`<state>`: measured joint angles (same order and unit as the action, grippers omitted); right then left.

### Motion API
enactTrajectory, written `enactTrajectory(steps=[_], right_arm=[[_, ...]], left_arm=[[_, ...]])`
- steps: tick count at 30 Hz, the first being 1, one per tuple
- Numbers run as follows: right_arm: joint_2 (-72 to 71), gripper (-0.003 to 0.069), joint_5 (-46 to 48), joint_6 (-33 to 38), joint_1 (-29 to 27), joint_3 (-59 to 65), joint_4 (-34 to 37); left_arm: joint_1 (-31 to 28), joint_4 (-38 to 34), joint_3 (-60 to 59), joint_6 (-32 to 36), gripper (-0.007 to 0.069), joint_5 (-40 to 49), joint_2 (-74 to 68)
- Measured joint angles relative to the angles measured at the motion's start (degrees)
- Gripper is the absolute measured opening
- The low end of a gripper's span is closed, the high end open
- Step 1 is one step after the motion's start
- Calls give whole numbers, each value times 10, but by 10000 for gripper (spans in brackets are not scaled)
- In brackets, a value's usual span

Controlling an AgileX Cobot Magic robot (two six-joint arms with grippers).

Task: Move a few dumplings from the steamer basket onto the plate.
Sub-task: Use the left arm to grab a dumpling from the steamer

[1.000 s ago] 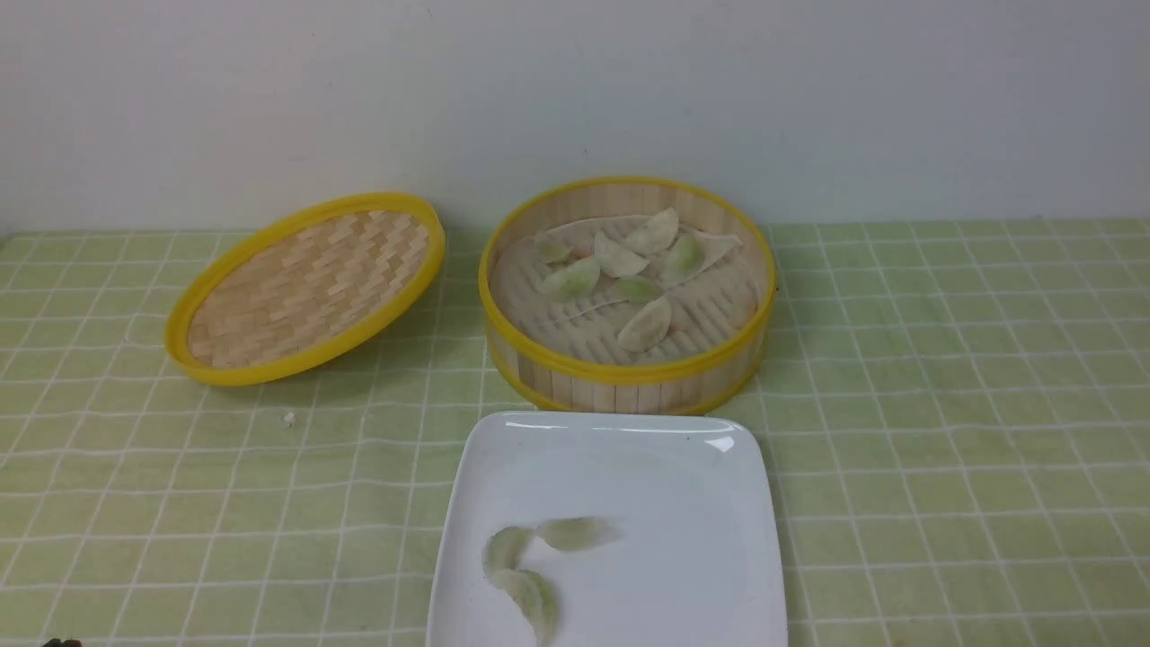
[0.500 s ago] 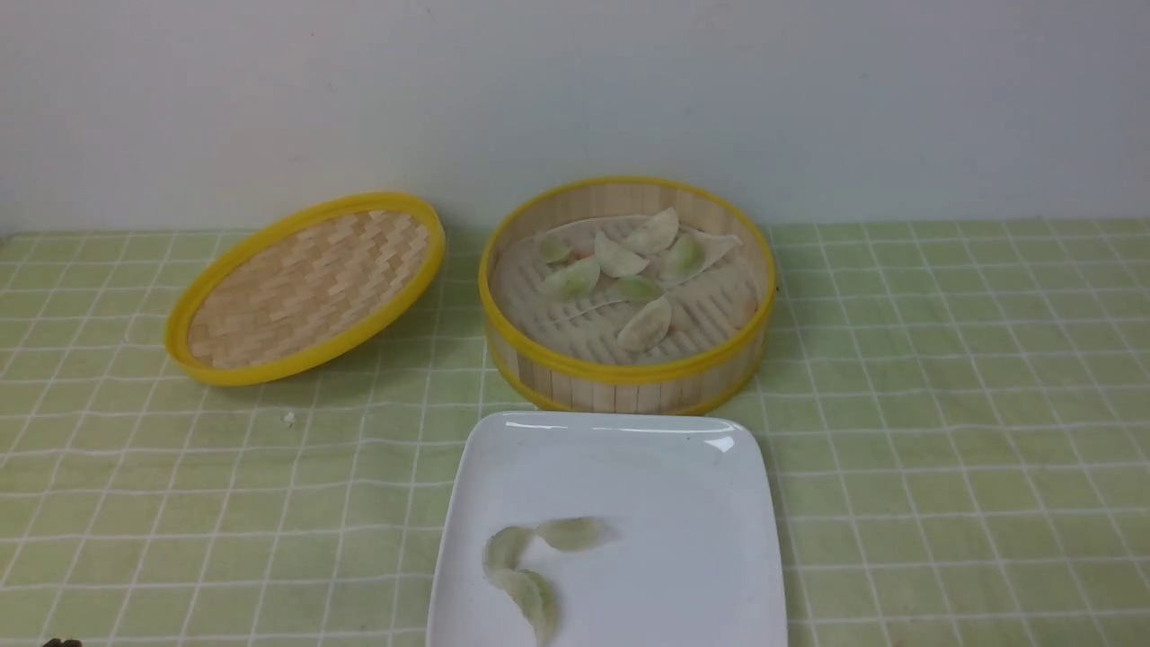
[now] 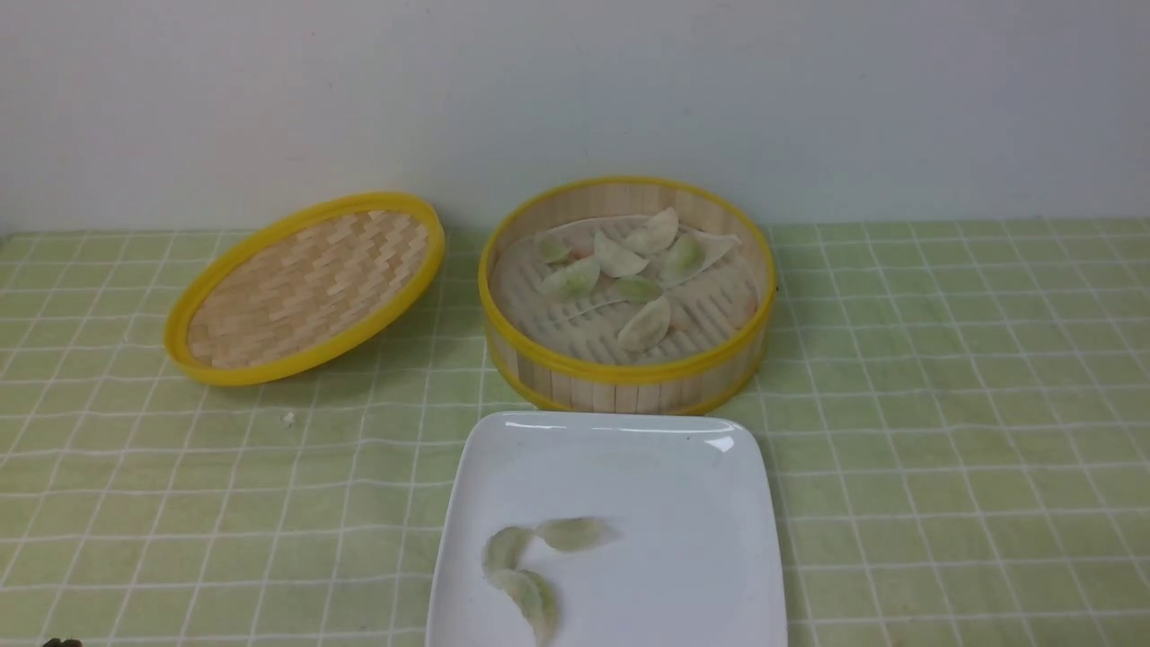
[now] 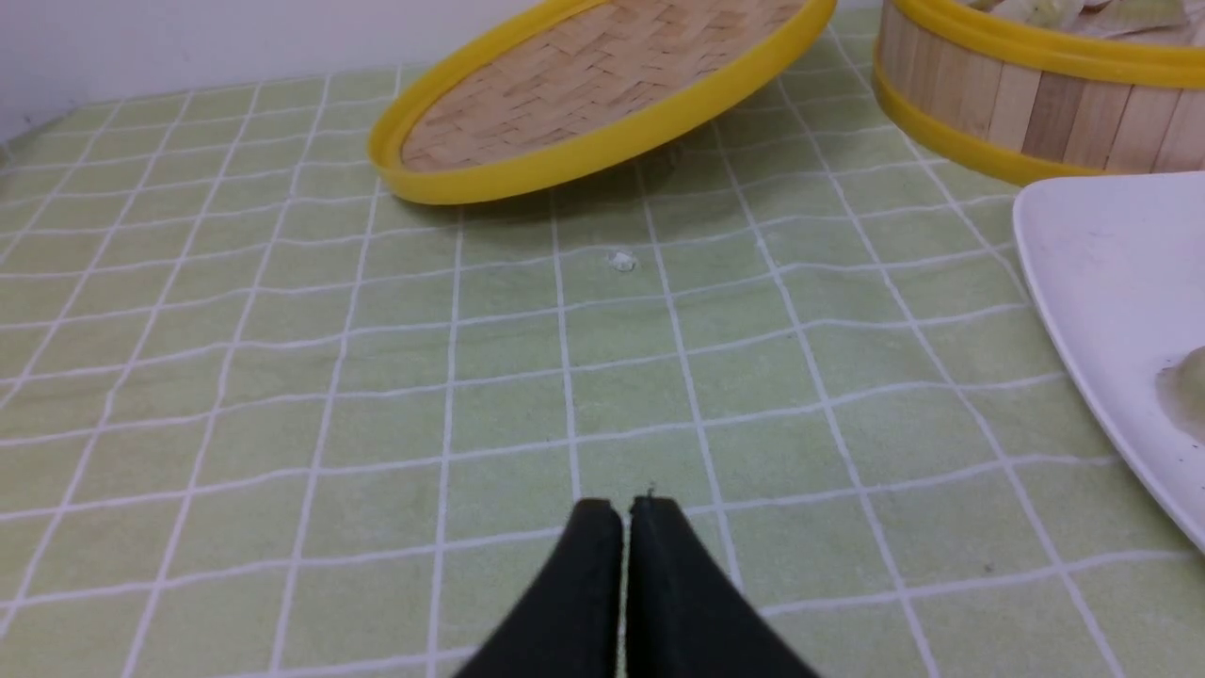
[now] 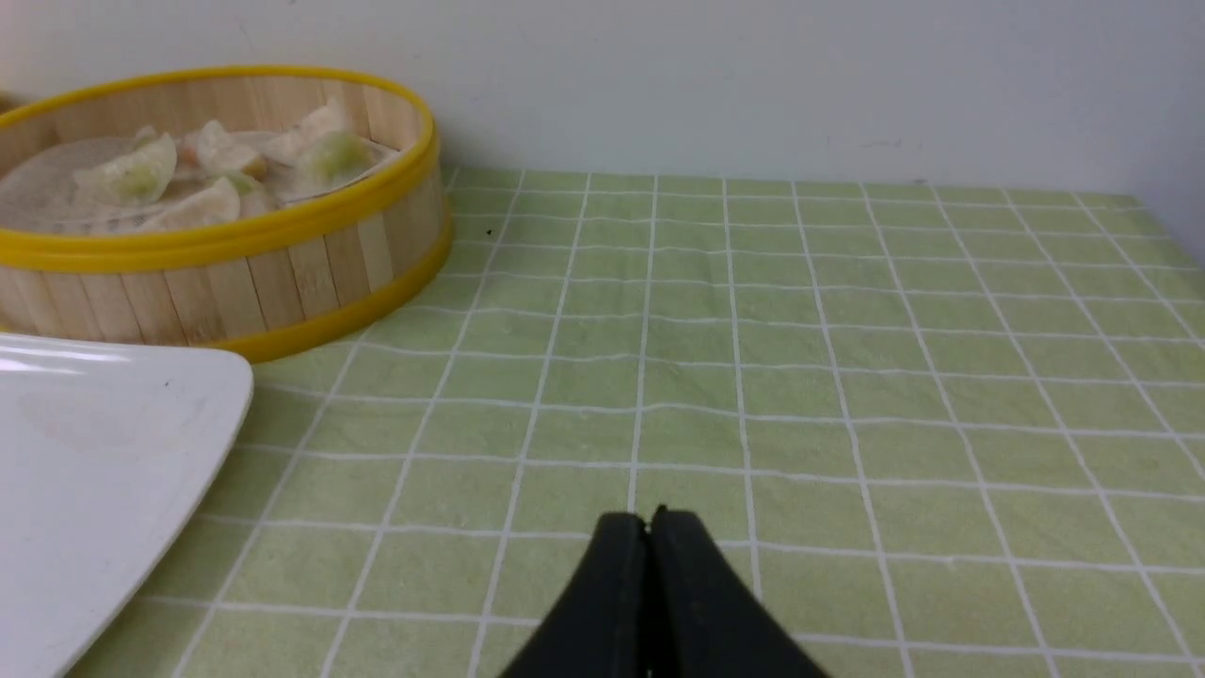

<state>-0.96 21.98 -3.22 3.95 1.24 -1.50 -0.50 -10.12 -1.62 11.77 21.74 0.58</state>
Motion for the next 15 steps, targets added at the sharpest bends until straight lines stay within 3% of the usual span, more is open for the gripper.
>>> enactTrajectory(steps=[3, 5, 10, 11, 15], right_arm=[[0, -14, 0, -1, 0, 0, 0], [0, -14, -14, -10, 0, 2, 22], [0, -14, -98, -86, 0, 5, 166], [0, -14, -142, -114, 0, 5, 243], [0, -14, -203, -132, 0, 5, 335]], left_arm=[[0, -55, -1, -25, -6, -26, 0], [0, -143, -1, -60, -6, -77, 0], [0, -298, -1, -94, -6, -172, 0], [0, -364, -1, -98, -6, -214, 0], [0, -493, 0, -101, -6, -324, 0]])
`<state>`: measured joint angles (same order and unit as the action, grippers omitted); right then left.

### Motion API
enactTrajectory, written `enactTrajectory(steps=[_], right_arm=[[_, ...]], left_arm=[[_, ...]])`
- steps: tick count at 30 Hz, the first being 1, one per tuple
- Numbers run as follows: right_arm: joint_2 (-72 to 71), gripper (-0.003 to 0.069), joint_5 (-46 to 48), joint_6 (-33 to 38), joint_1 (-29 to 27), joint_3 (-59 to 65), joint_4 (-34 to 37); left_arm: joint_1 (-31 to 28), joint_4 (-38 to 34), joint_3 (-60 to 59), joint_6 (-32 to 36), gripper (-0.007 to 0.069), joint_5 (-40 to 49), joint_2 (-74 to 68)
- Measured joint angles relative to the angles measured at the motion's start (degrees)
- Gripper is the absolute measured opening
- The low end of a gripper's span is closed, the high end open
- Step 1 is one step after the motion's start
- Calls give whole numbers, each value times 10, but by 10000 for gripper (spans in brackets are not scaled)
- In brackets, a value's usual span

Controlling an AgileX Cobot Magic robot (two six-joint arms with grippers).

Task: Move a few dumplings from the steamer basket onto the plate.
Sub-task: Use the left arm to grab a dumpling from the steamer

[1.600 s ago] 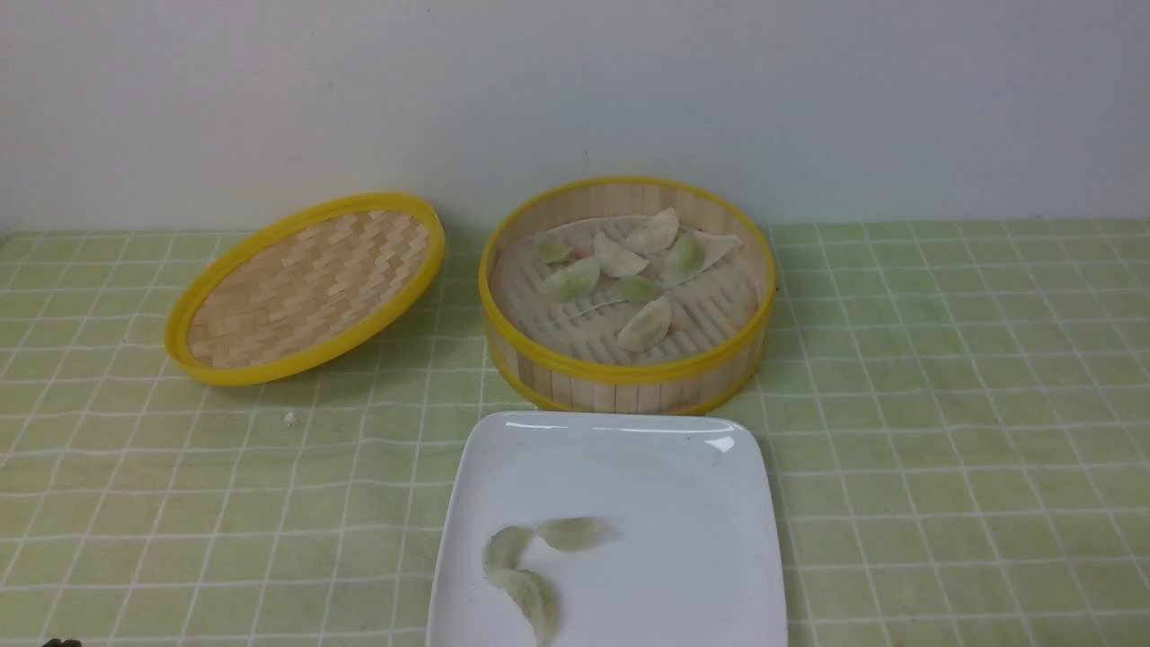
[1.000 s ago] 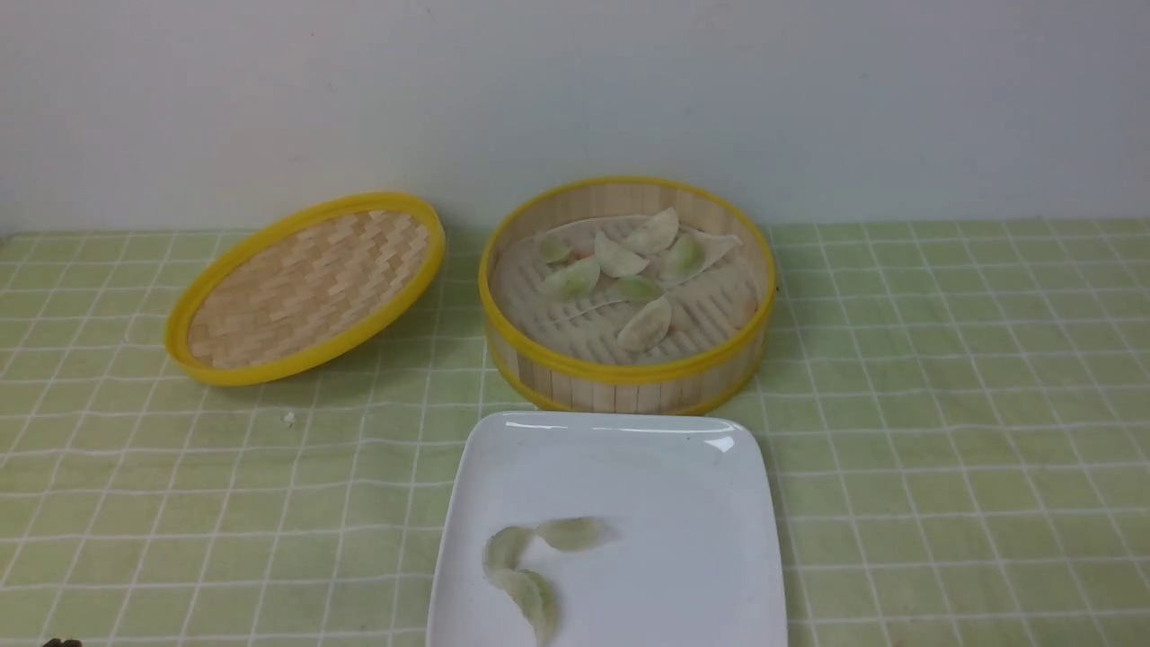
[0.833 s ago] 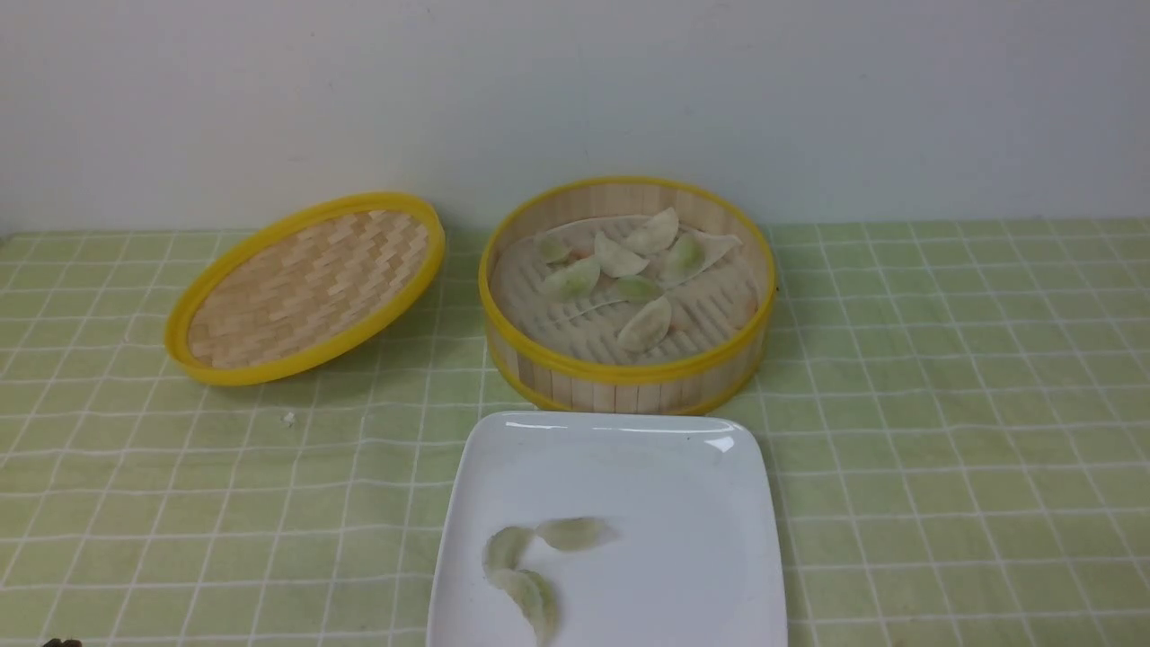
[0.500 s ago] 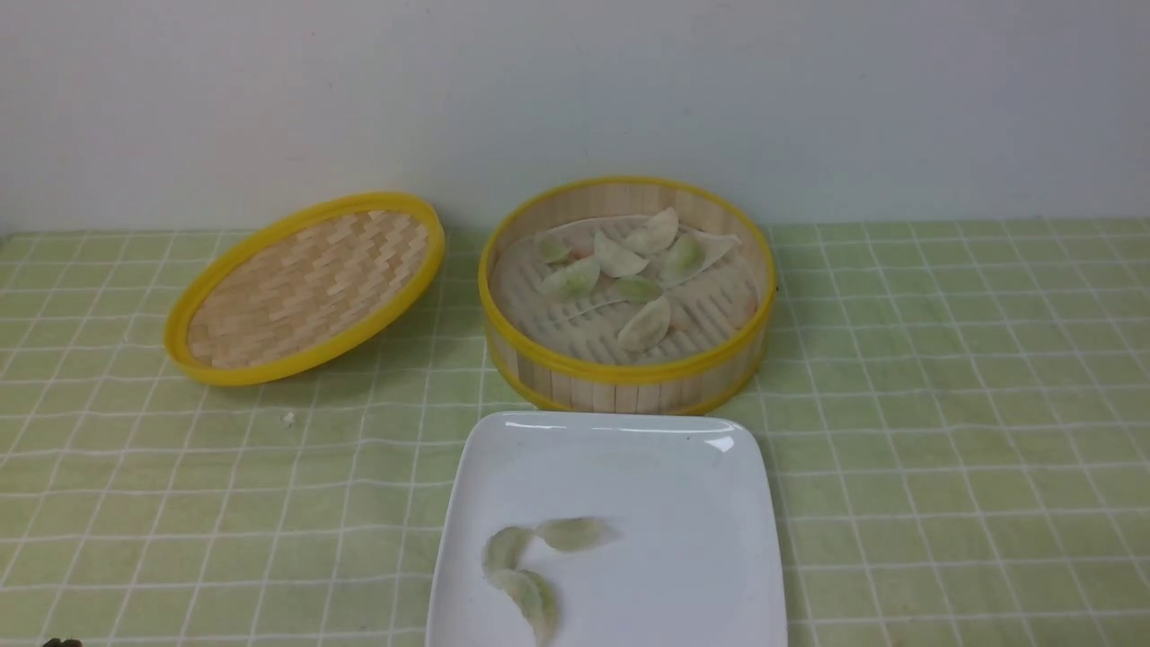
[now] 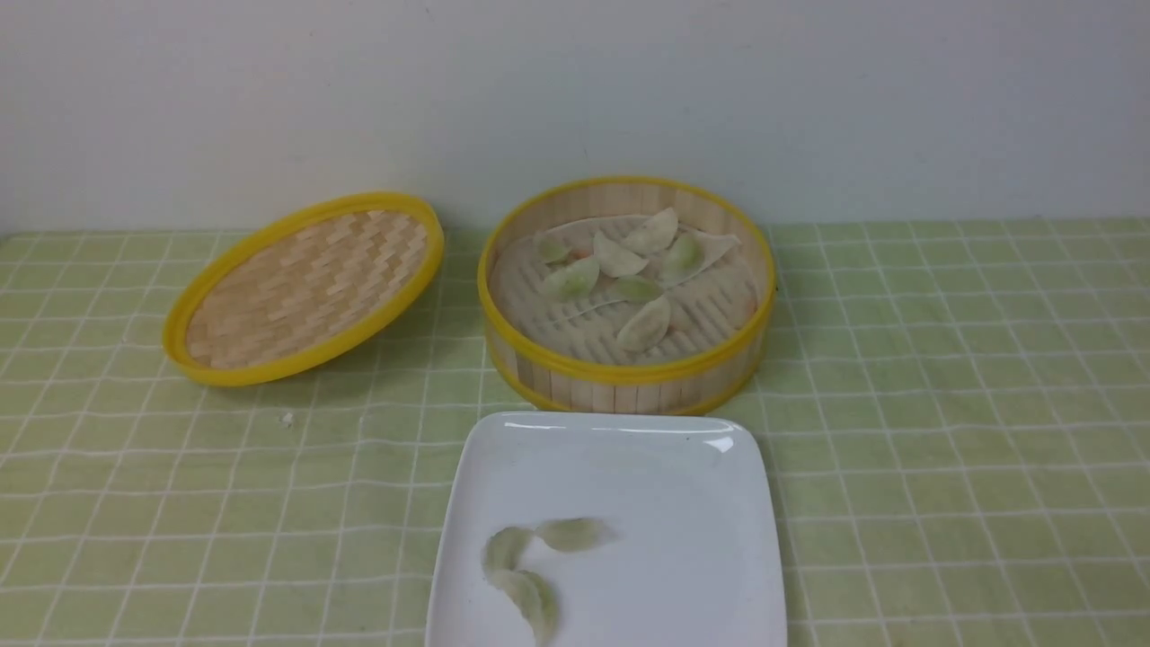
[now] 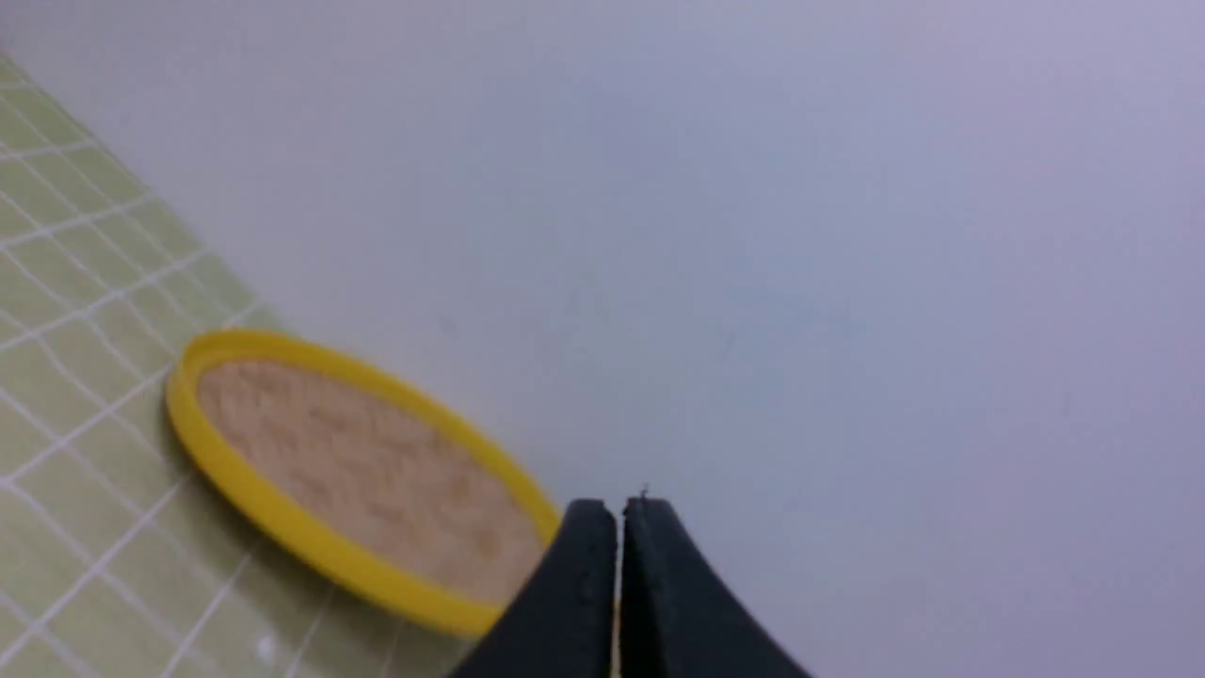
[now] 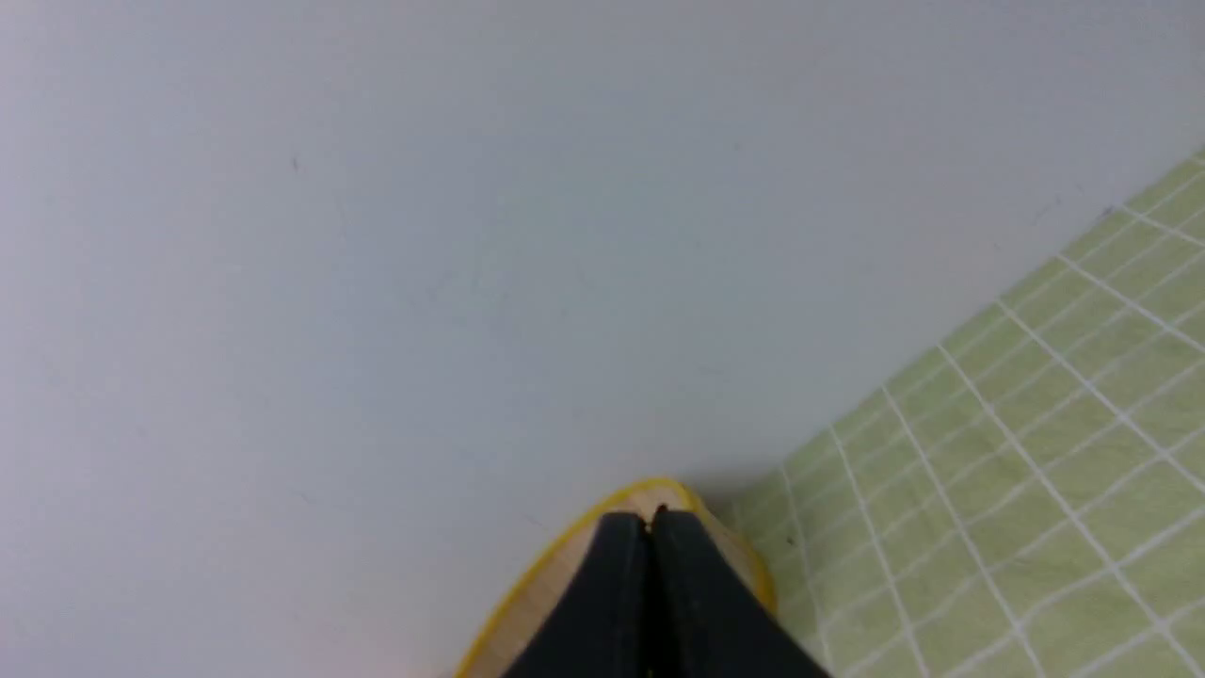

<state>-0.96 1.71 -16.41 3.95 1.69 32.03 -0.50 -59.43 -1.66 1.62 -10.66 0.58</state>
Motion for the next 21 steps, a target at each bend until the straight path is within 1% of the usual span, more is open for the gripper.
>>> enactTrajectory(steps=[2, 4, 6, 8, 10, 13, 15, 16, 20, 21], right_arm=[[0, -14, -24, -1, 0, 0, 21], [0, -14, -59, -7, 0, 0, 45], [0, -14, -64, -14, 0, -1, 50], [0, -14, -31, -14, 4, -16, 41], [11, -14, 41, 1, 14, -71, 5], [74, -14, 176, 42, 31, -197, -57], [131, -14, 268, 65, 37, -278, -84], [183, -14, 341, 82, 39, -338, -101], [300, -14, 498, 132, 40, -451, -140], [321, -14, 512, 142, 40, -466, -146]], left_arm=[[0, -22, 9, 0, -6, -18, 0], [0, -16, 48, 10, -6, -7, 0], [0, 20, 102, 32, -6, 27, -3], [0, 68, 154, 57, -6, 60, -21], [0, 116, 223, 86, -6, 107, -68], [0, 163, 337, 123, -6, 226, -176], [0, 173, 399, 139, -6, 309, -245], [0, 180, 451, 152, -6, 389, -310], [0, 185, 557, 191, -6, 561, -473], [0, 185, 572, 200, -6, 581, -501]])
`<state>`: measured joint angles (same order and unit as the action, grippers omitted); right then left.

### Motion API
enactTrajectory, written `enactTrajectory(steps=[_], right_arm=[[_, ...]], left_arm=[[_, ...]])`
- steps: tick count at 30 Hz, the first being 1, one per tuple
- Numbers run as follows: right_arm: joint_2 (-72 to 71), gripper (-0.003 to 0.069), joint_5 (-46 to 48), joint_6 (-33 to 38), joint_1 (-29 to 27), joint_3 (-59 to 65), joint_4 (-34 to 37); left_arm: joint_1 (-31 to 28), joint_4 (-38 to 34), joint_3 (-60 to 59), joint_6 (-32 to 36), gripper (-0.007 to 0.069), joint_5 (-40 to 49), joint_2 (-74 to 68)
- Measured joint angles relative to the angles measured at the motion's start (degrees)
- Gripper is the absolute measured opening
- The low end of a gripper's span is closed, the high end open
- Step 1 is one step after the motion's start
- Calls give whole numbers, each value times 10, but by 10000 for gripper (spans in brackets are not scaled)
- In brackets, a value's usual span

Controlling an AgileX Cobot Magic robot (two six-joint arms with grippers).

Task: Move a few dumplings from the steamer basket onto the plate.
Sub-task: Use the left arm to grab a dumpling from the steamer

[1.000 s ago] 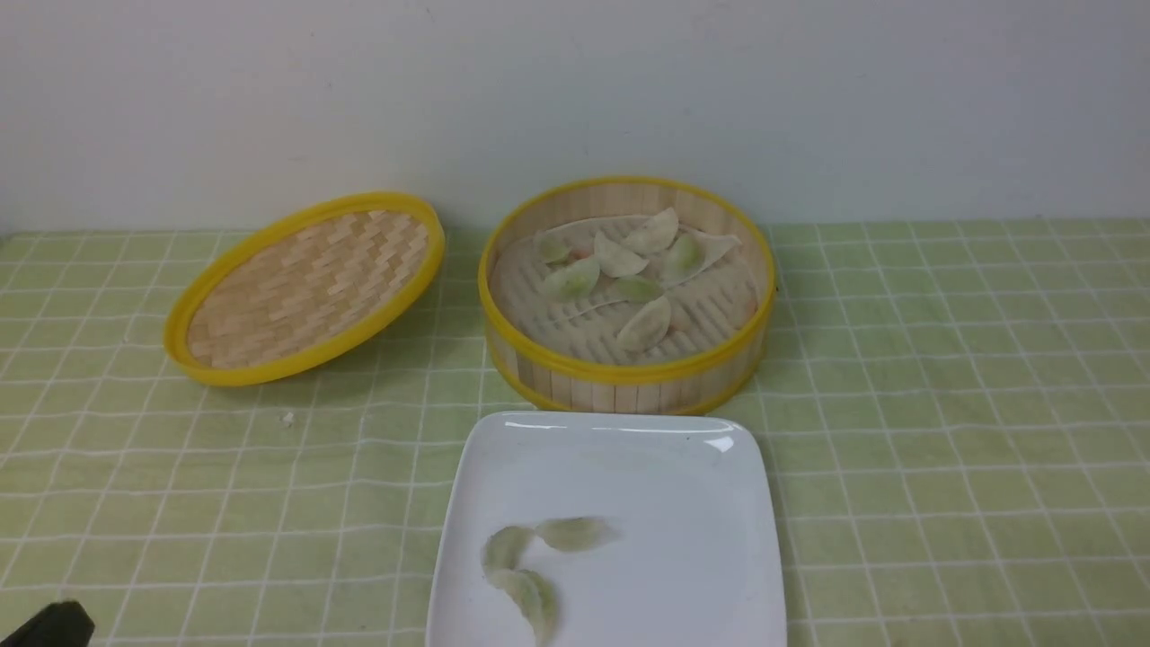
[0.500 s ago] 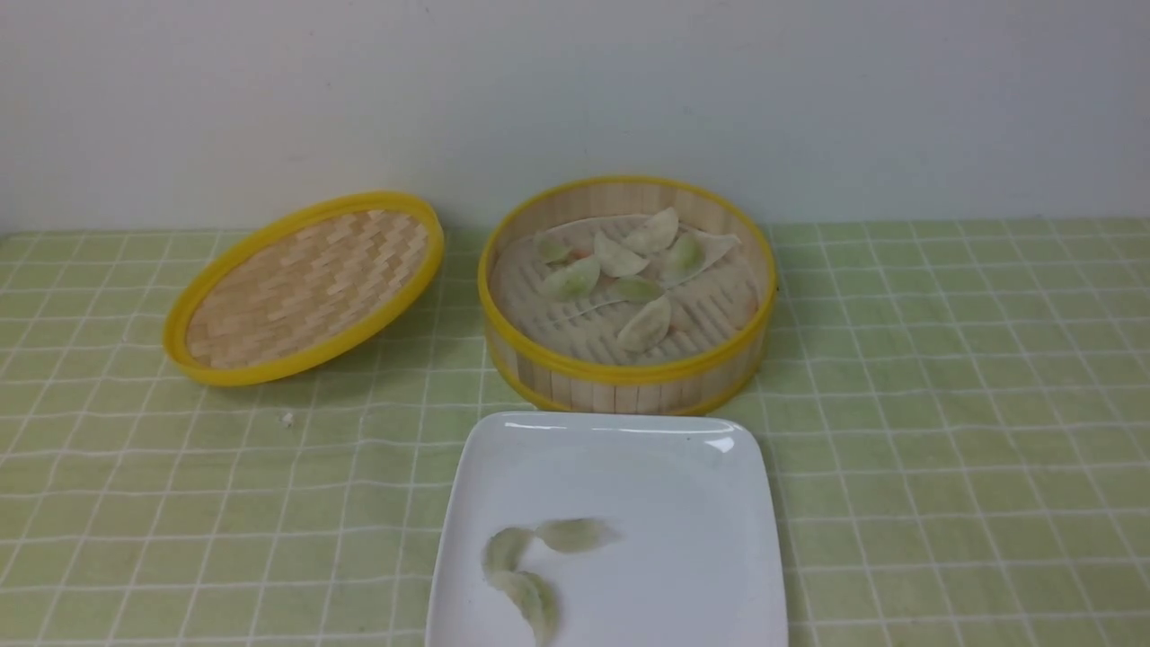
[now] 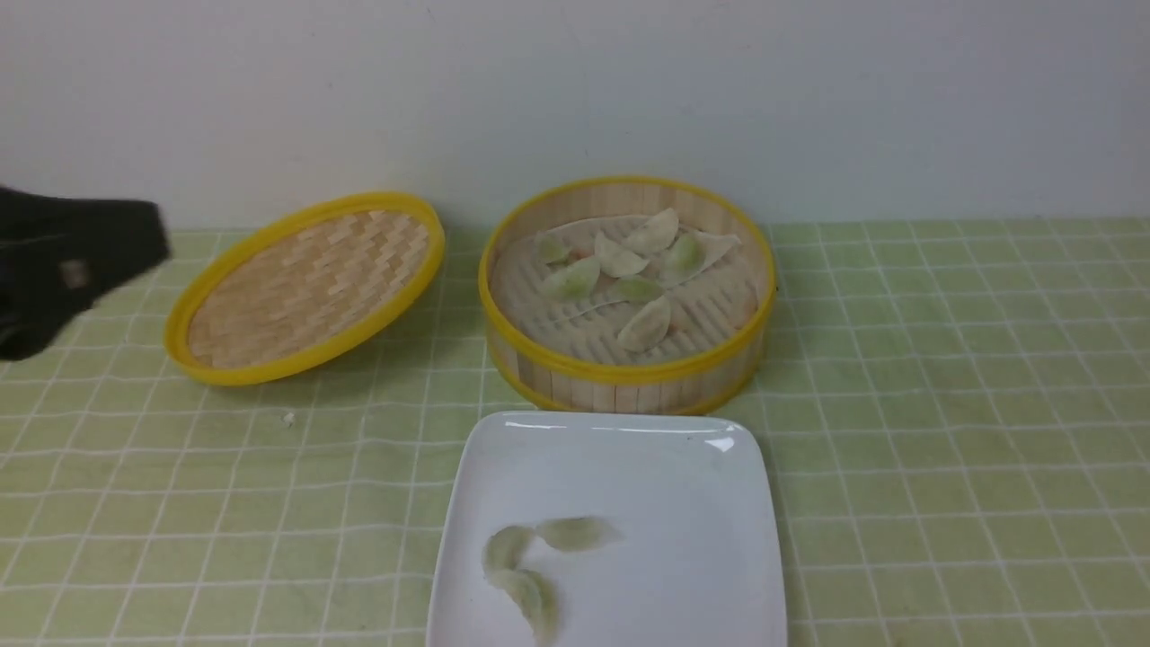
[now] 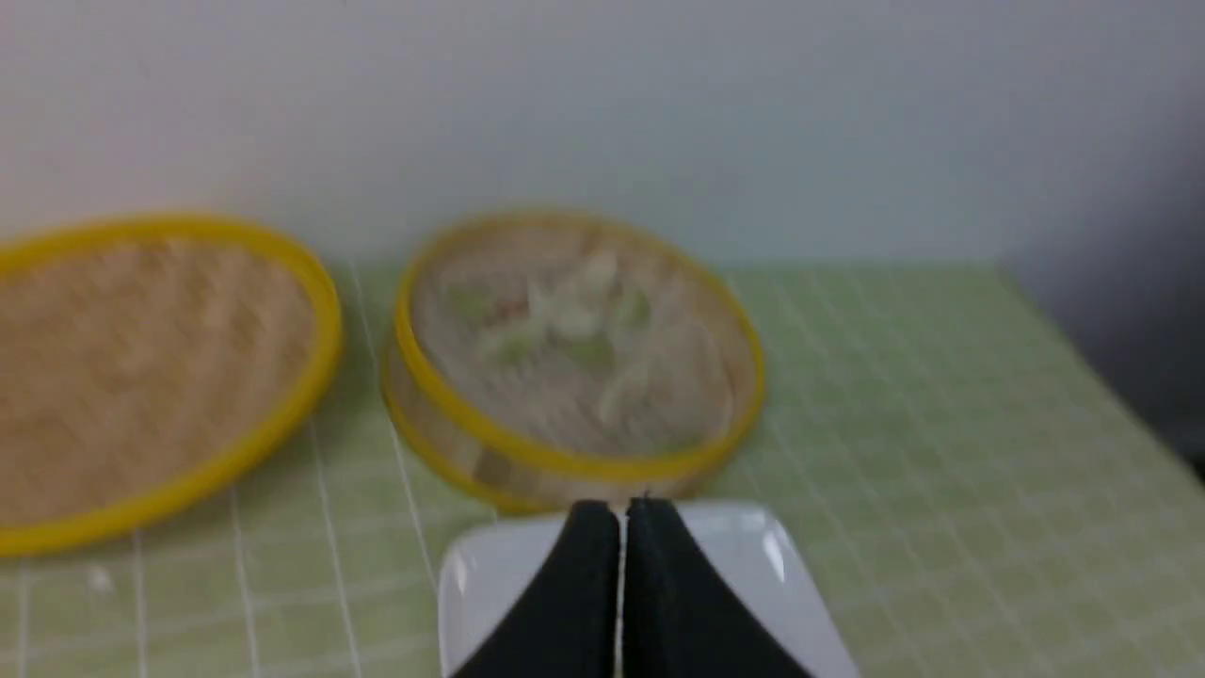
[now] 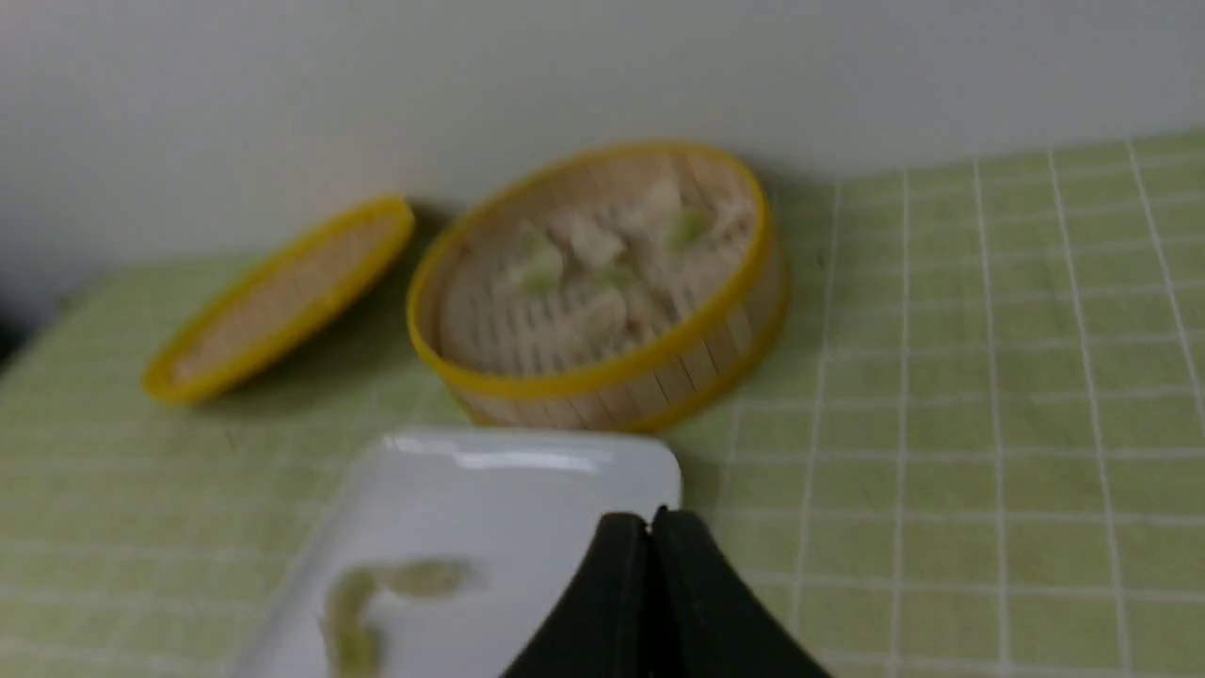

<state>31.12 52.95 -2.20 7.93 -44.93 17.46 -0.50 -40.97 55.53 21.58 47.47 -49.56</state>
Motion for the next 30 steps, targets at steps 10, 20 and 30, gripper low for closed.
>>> enactTrajectory(steps=[10, 20, 30], right_arm=[[155, -14, 81, 61, 0, -86, 28], [152, -14, 91, 65, 0, -88, 51], [150, -14, 99, 47, 0, -88, 51]], left_arm=[[90, 25, 191, 116, -6, 63, -349], [200, 185, 461, 87, -6, 138, -619], [201, 219, 614, 150, 97, 70, -782]])
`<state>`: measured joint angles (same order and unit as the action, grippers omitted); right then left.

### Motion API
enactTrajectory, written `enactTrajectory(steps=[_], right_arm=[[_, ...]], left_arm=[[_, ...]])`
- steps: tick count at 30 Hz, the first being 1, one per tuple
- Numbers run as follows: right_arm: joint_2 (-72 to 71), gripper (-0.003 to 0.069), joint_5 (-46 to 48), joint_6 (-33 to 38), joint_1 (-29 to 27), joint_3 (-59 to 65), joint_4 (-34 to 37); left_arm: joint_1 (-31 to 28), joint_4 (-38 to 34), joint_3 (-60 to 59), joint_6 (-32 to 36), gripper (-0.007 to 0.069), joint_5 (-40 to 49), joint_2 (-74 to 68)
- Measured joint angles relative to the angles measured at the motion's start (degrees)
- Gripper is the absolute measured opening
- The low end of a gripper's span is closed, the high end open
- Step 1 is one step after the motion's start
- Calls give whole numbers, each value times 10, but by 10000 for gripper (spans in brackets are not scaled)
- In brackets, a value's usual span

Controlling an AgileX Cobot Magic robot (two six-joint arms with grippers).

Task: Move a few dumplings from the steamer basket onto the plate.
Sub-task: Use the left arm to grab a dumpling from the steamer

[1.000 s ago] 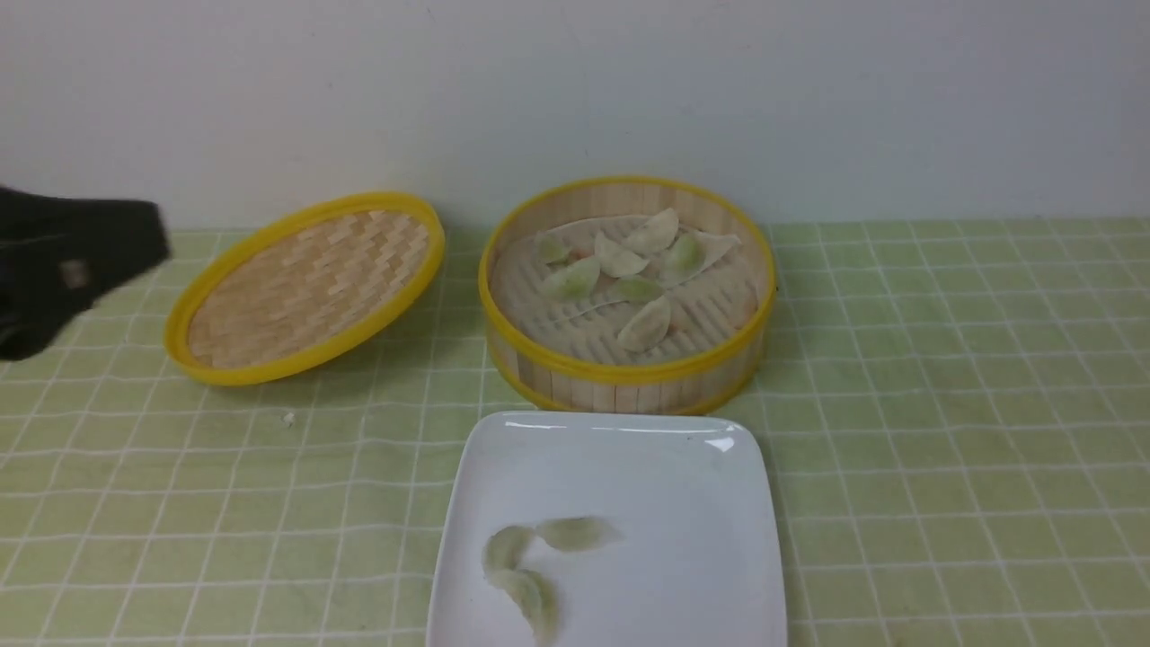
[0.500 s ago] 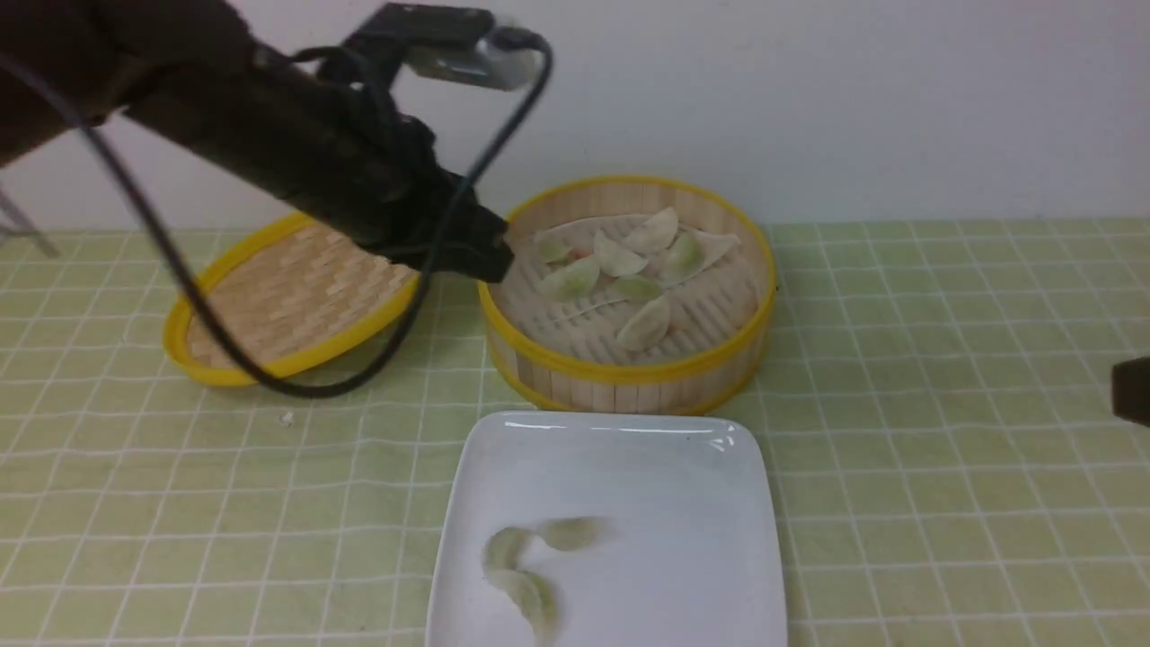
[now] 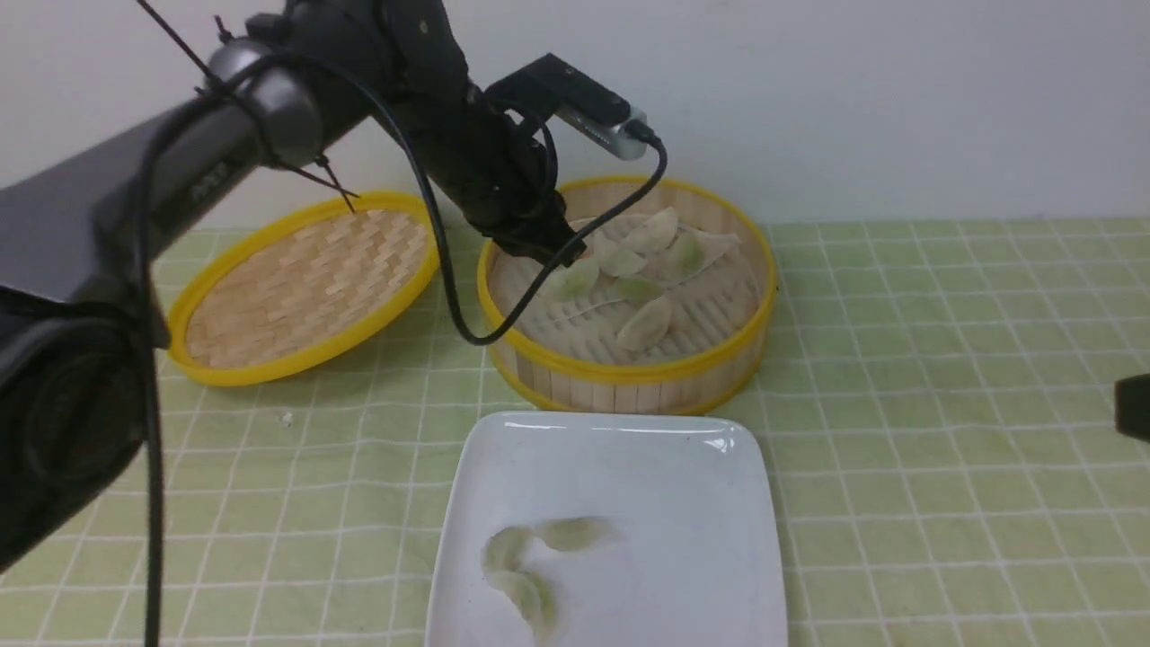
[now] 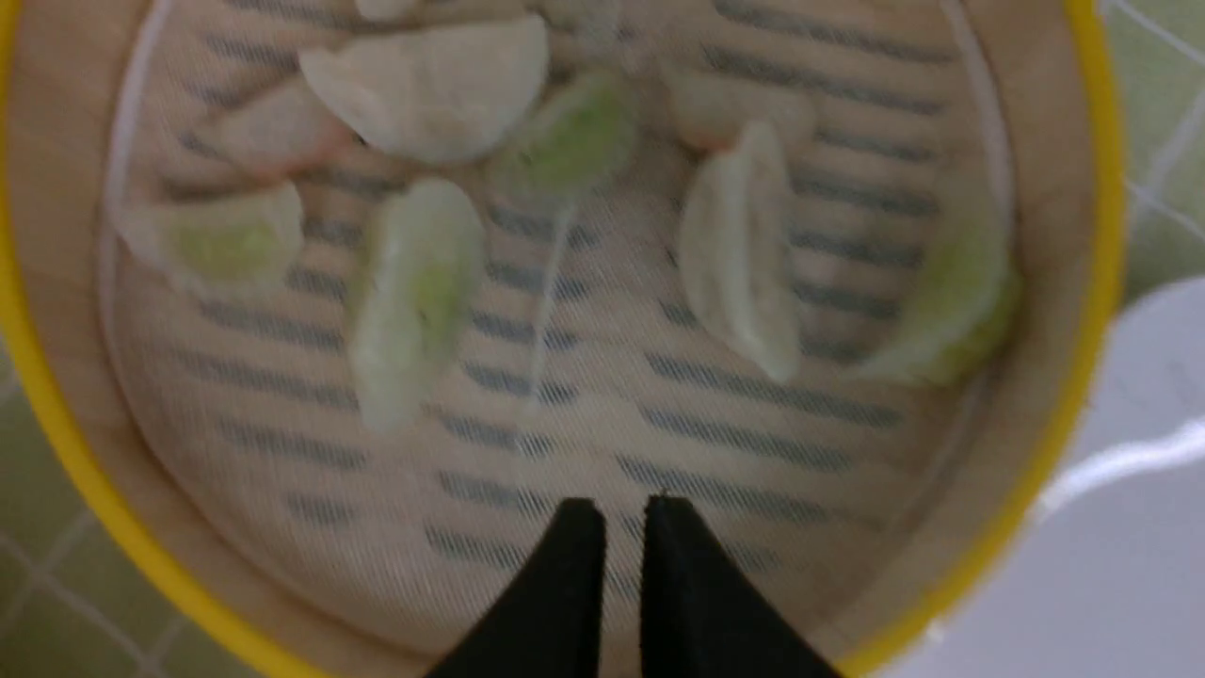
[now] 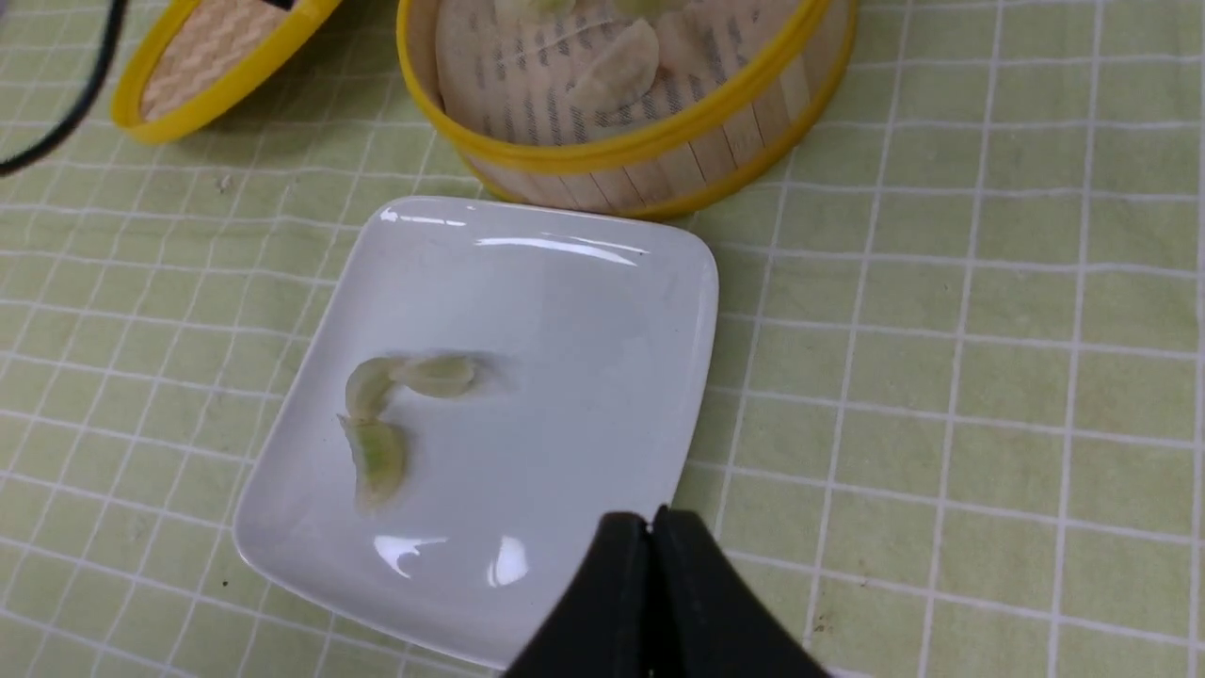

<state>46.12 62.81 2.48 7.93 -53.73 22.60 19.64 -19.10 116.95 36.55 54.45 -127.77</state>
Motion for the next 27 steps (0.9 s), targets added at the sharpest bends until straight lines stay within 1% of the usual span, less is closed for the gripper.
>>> enactTrajectory(steps=[1, 4, 8, 12, 14, 16, 17, 18, 20, 21, 22, 24, 27], right_arm=[[0, -14, 0, -1, 0, 0, 0], [0, -14, 7, -12, 0, 0, 0], [0, -14, 16, -13, 0, 0, 0], [0, -14, 16, -14, 0, 0, 1], [0, -14, 17, -14, 0, 0, 1], [0, -14, 17, -14, 0, 0, 1], [0, -14, 17, -14, 0, 0, 1], [0, -14, 17, -14, 0, 0, 1], [0, -14, 18, -14, 0, 0, 1], [0, -14, 19, -14, 0, 0, 1], [0, -14, 20, -14, 0, 0, 1], [0, -14, 26, -14, 0, 0, 1], [0, -14, 31, -14, 0, 0, 1]], left_arm=[[0, 0, 1, 1, 104, -9, -3], [0, -1, 9, 3, 276, -79, -51], [0, -2, 9, 3, 477, -134, -88], [0, -5, 10, 3, 576, -153, -113], [0, -7, 11, 3, 575, -154, -118], [0, -7, 13, 3, 556, -155, -118], [0, -8, 14, 3, 488, -151, -122], [0, -10, 14, 3, 465, -151, -122], [1, -14, 15, 3, 287, -145, -123], [2, -15, 15, 4, 235, -145, -123], [3, -15, 15, 5, 200, -143, -121], [4, -10, 15, 5, 216, -125, -111], [4, 0, 12, 0, 216, -93, -82]])
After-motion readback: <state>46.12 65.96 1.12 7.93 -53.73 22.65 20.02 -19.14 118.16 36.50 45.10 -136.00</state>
